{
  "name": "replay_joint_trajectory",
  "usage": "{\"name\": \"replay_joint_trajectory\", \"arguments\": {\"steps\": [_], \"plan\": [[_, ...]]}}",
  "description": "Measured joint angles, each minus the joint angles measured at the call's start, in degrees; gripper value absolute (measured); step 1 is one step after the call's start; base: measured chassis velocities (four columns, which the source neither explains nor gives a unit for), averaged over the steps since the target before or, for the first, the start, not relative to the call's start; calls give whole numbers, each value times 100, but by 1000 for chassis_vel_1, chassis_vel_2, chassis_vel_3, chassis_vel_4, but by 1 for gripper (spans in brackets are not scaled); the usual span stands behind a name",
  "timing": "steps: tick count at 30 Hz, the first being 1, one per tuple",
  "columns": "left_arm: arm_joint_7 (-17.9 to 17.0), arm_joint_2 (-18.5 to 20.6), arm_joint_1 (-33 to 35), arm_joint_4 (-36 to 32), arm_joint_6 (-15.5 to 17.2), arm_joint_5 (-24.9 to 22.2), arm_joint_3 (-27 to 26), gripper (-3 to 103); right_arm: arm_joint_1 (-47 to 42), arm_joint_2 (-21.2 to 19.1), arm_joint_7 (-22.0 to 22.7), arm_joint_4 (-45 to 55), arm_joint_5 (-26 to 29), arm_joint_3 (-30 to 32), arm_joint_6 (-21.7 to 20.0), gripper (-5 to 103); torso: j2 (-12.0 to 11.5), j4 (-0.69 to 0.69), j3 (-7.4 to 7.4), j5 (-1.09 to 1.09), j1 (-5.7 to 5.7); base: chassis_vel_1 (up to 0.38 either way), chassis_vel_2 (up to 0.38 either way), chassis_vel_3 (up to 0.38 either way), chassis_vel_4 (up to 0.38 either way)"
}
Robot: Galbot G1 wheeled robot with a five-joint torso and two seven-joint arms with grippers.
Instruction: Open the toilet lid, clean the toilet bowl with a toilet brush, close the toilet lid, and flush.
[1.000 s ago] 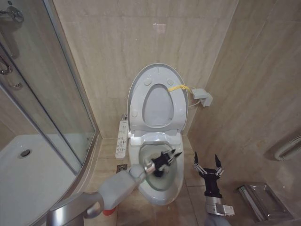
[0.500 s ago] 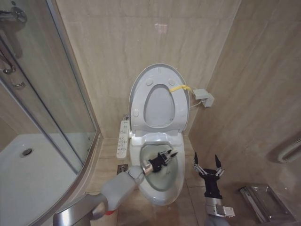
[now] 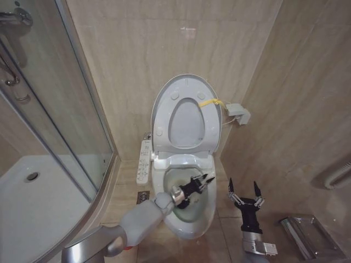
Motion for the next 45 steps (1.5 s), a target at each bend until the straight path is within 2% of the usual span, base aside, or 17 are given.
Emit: {"name": "replay_joint_trajectory", "arguments": {"steps": [3, 6, 8, 13, 14, 17, 21, 25, 26, 27, 29, 32, 36, 38, 41, 43, 45], "plan": [[17, -93, -55, 12, -34, 80, -84, 19, -3, 31, -1, 1, -2, -2, 2, 100, 1, -9, -2, -4, -1, 0, 0, 0, 0], [87, -99, -25, 547, -128, 272, -177, 19, 1, 50, -8, 15, -16, -40, 3, 100, 0, -4, 0, 1, -1, 0, 0, 0, 0], [139, -40, 40, 983, -223, 351, -247, 19, -8, 62, -24, 54, -26, -71, 3, 100, 0, 7, 0, 1, 0, 0, 0, 0, 0], [76, -31, -31, 536, -176, 190, -331, 19, -7, 73, -36, 51, -33, -61, 8, 100, -1, 7, 2, 2, 1, 0, 0, 0, 0], [22, -121, -110, 321, -134, 95, -374, 19, -14, 80, -36, 51, -34, -40, 11, 100, 0, -2, -1, -2, 0, 0, 0, 0, 0], [31, -166, -135, 387, -140, 117, -388, 19, -22, 83, -36, 52, -37, -37, 17, 100, 2, -9, -3, -4, -2, -30, -37, -7, -11], [152, -104, -70, 1292, -201, 240, -340, 19, -66, 78, -35, 113, -42, -42, 21, 100, 0, 8, 0, 1, -1, 0, 0, 0, 0], [151, -33, -90, 946, -159, 115, -294, 19, -86, 67, -35, 144, -40, -18, 22, 100, 0, 11, 0, 3, -1, 6, 14, 0, -1], [28, -89, -181, 215, -55, -137, -166, 19, -109, 64, -33, 175, -40, 22, 23, 100, 1, -3, -2, -2, -1, 0, 0, 0, 0], [-16, -115, -113, 114, 7, -196, 12, 19, -140, 66, -30, 177, -37, 36, 34, 100, 1, -8, -1, -2, -1, -20, -64, -13, -12], [-1, -96, -62, 243, -12, -142, 49, 19, -140, 65, -30, 177, -37, 36, 38, 100, 1, -6, -1, -2, -1, -41, -64, -13, 3], [50, 71, 117, 672, -119, 45, 41, 19, -157, 46, -28, 218, -6, 34, 42, 100, 1, 7, -1, 0, -1, 0, 0, 0, 0], [-26, 141, 126, 345, -114, -5, 52, 19, -140, 44, -31, 219, 3, 41, 41, 100, 0, 9, -1, 3, -1, 0, 0, 0, 0], [-40, 117, 111, 266, -108, -16, 53, 19, -139, 50, -30, 220, 4, 46, 41, 100, 0, 8, 0, 4, -1, 0, 0, 0, 0], [-62, -136, 0, 383, -114, -12, -31, 19, -139, 73, -29, 221, 0, 33, 41, 100, 1, -9, -1, -3, -1, 0, 0, 0, 0], [-54, -135, 0, 585, -117, 19, -35, 19, -135, 72, -27, 220, -3, 24, 41, 100, 0, -6, -1, -2, -1, -25, -59, -3, -9], [4, -92, 1, 1020, -130, 63, -64, 19, -130, 63, -28, 220, -9, 5, 38, 100, 0, 6, 0, 2, -1, -24, -29, 9, 11]]}}
